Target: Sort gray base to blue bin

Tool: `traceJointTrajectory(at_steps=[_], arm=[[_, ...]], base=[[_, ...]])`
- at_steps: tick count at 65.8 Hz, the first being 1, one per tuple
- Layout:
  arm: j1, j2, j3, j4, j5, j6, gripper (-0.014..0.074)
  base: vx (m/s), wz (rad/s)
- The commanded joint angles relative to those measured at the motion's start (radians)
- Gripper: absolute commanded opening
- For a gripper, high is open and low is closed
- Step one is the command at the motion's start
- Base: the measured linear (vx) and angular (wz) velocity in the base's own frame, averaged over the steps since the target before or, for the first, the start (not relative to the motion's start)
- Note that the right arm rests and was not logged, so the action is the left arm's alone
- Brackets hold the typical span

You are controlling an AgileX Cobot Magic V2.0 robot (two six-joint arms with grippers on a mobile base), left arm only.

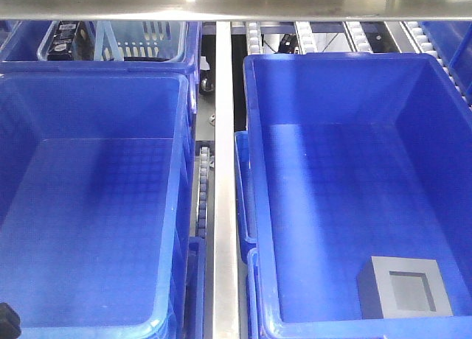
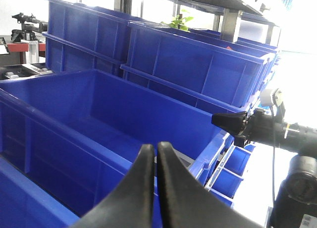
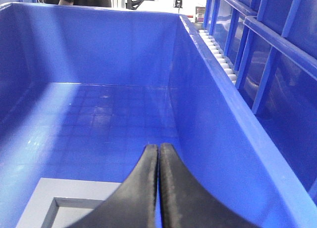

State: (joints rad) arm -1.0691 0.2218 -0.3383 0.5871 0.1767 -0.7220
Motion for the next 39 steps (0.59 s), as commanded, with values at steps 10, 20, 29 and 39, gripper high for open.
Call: traceJointTrajectory(at_steps=[10,20,29,39], arm=[[-0.005,0.007,-0.022,-0.002,-0.051,-0.008,-0.0006],[-0.005,0.007,-0.022,-0.002,-0.051,-0.008,-0.0006],[-0.005,0.007,-0.022,-0.002,-0.051,-0.008,-0.0006],[-0.005,0.007,-0.022,-0.002,-0.051,-0.007,-0.0006]], base=[[0.0,0.0],[0.0,0.0],[0.0,0.0],[0.0,0.0]])
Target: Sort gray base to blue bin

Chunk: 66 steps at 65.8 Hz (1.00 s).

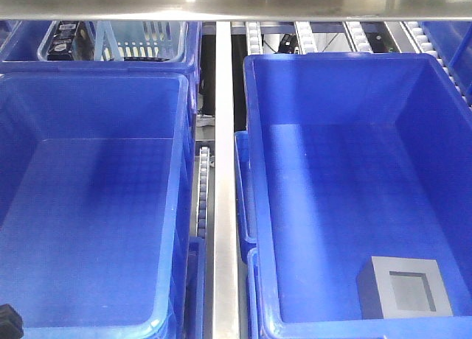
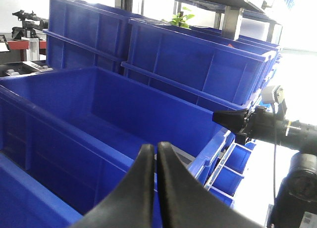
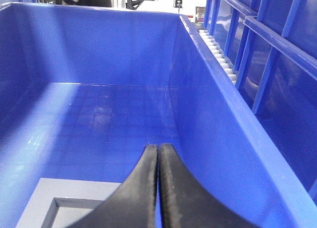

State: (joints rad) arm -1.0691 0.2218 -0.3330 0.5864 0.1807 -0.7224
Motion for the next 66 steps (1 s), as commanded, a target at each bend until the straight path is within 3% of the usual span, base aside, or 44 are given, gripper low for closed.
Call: traceJointTrajectory(at_steps=[1,5,9,22,27,46,50,56,66], arm=[[-0.005,0.007,-0.027,-0.001,-0.052,-0.005,-0.0006],[-0.005,0.007,-0.027,-0.027,-0.035,0.011,-0.0006],[-0.005,0.005,-0.027,-0.137,-0.006,0.1,-0.0006],[-0.003,-0.031,-0.027,-0.555,-0.018,0.639,-0.0006],[-0.001,-0.038,-0.027,-0.627,-0.04,0.773,-0.0006],[-0.001,-0.04,-0.027,-0.577,-0.055,0.75,-0.0006],[0.023,-0.04,-0.027,-0.568,-0.055,0.744,-0.0006],[0.111,-0.042,-0.027,-0.576,-0.049,0.743,-0.0006],[0.363,-0.122,-0.027,-0.575,0.048,0.76,-0.0006]], base=[[0.0,0.0],[0.0,0.0],[0.0,0.0],[0.0,0.0],[0.0,0.0],[0.0,0.0],[0.0,0.0],[0.0,0.0],[0.0,0.0]])
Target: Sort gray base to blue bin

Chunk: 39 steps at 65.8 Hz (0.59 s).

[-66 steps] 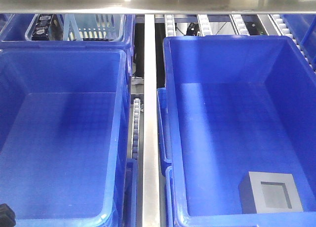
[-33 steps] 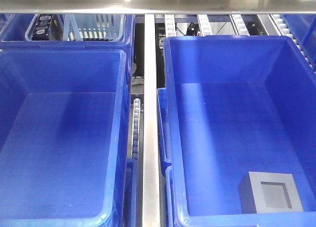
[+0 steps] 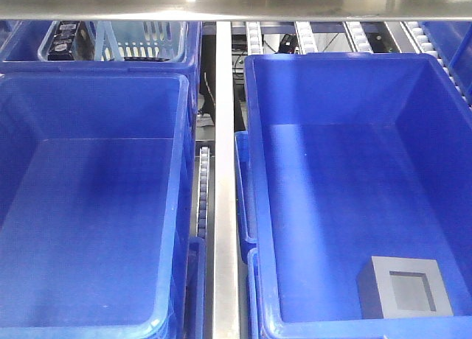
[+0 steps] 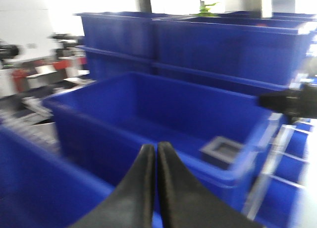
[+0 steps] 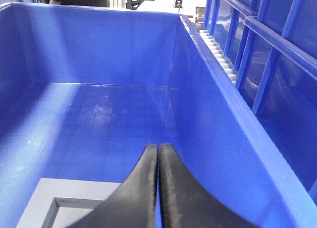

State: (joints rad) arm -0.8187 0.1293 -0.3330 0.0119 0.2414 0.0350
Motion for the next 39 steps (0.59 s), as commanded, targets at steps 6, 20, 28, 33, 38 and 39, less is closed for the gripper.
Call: traceJointTrajectory(at_steps=[6,20,28,33,38,39], arm=[[0.285,-0.103,-0.027,-0.001,0.056,0.014,-0.0006],[0.635,-0.156,-0.027,0.016,0.087,0.024,-0.0006],[0.783,-0.156,-0.027,0.016,0.086,0.024,-0.0006],[0.838,-0.156,-0.027,0.016,0.086,0.024,-0.0006],[0.87,-0.156,-0.019,0.016,0.078,0.024,-0.0006],[0.875,-0.156,-0.011,0.016,0.07,0.024,-0.0006]], base=[[0.0,0.0],[0.0,0.0],[0.0,0.0],[0.0,0.0],[0.0,0.0],[0.0,0.0]])
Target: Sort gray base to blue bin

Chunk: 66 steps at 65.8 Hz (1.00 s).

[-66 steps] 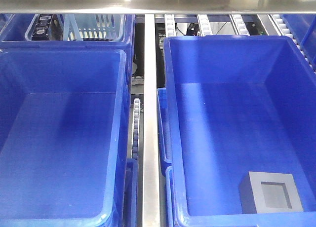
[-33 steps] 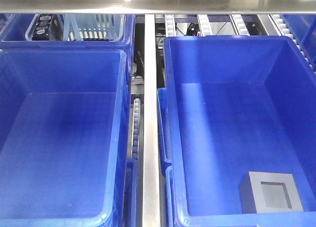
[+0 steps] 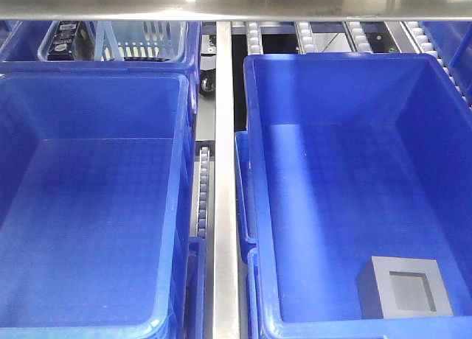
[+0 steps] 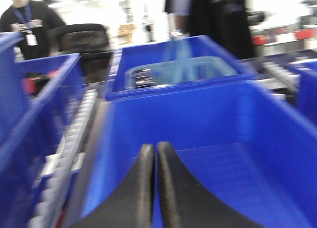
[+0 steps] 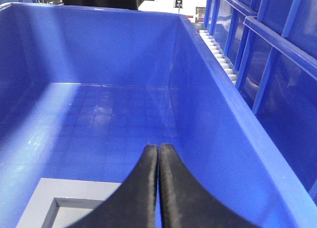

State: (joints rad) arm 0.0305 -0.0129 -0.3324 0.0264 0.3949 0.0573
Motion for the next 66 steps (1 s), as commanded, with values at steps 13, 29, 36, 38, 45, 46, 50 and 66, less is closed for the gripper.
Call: traceJointTrajectory(at_steps=[13,29,36,38,45,46,50,66], arm=[[0.024,-0.014,0.169,-0.01,-0.25,0.0,-0.0006],[0.024,-0.014,0.355,-0.052,-0.316,-0.004,-0.0006],[0.024,-0.014,0.353,-0.043,-0.302,-0.001,-0.0006],[0.024,-0.014,0.353,-0.043,-0.302,-0.001,-0.0006],[0.024,-0.014,0.354,-0.043,-0.293,-0.001,-0.0006],[0.024,-0.014,0.354,-0.043,-0.29,-0.001,-0.0006],[0.024,-0.014,0.354,-0.043,-0.288,-0.001,-0.0006],[0.024,-0.013,0.354,-0.043,-0.288,-0.001,-0.0006]], base=[[0.0,0.0],[0.0,0.0],[0.0,0.0],[0.0,0.0],[0.0,0.0],[0.0,0.0],[0.0,0.0],[0.0,0.0]])
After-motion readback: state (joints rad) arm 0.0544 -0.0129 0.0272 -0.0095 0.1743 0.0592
